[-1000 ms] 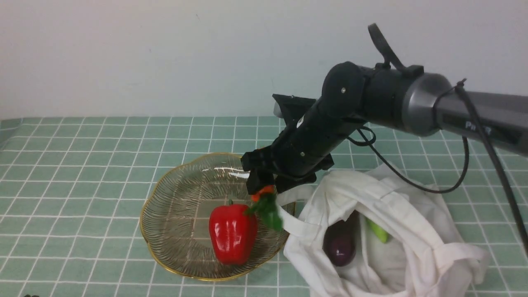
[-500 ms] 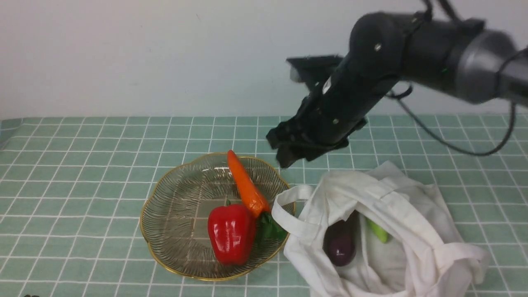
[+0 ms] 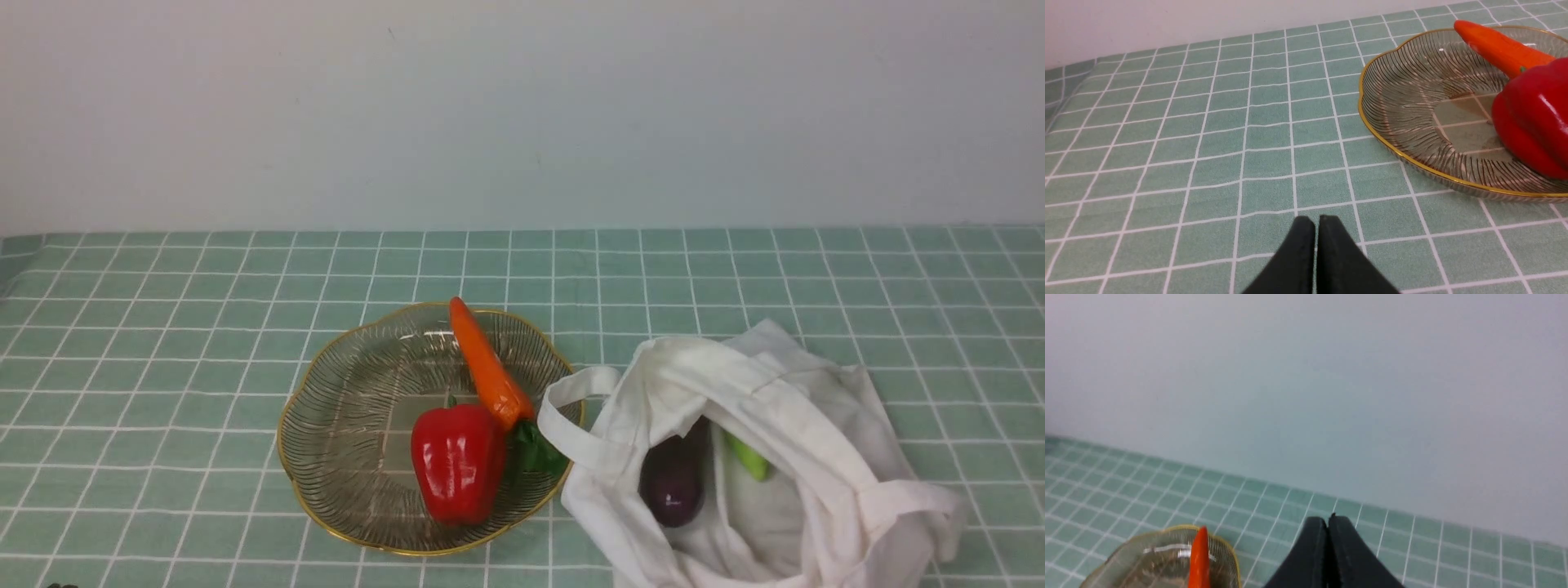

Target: Take vegetables from cloth bag on blue coffee tablecloth place on plate.

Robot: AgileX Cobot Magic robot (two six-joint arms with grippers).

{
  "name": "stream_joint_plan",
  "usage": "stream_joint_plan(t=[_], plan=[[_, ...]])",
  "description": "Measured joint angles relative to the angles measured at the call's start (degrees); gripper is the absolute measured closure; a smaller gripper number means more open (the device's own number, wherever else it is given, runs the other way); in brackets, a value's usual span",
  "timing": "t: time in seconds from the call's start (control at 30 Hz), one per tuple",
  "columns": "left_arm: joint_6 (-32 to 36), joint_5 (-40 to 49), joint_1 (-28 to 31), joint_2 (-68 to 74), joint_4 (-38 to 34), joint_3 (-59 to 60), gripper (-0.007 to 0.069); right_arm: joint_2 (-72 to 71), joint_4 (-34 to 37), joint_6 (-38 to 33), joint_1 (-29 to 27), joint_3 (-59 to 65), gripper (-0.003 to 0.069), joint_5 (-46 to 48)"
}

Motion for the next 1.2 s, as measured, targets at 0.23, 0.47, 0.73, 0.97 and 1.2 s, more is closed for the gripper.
stream_joint_plan(t=[0.23, 0.47, 0.73, 0.97, 1.2], plan=[[0.0, 0.0, 0.0, 0.0, 0.0, 0.0, 0.0632, -30.2, -2.7, 3.5, 0.0, 27.5, 0.0673, -18.5], [0.0, 0.0, 0.0, 0.0, 0.0, 0.0, 0.0632, -48.8, -3.6, 5.3, 0.0, 44.7, 0.0673, -24.9], [0.0, 0.0, 0.0, 0.0, 0.0, 0.0, 0.0632, -48.9, -2.5, 5.3, -0.3, 49.2, 0.0673, -26.1], [0.0, 0.0, 0.0, 0.0, 0.0, 0.0, 0.0632, -48.9, -2.4, 5.3, -0.3, 49.3, 0.0673, -25.5], [0.0, 0.0, 0.0, 0.0, 0.0, 0.0, 0.0632, -48.9, -1.6, 5.3, -0.3, 49.4, 0.0673, -26.5]])
